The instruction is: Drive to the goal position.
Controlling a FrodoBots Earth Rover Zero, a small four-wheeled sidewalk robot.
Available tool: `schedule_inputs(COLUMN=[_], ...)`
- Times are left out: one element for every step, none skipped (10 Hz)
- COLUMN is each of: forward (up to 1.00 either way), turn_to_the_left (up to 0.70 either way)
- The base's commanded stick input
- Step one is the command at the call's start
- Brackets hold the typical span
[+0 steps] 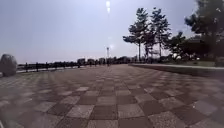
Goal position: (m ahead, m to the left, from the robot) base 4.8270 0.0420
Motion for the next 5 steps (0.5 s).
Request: schedule_inputs(forward=[0.98, 0.98, 0.98, 0.98, 0.98], turn_to_the_left=[0.01, 0.01, 0.01, 0.01, 0.01])
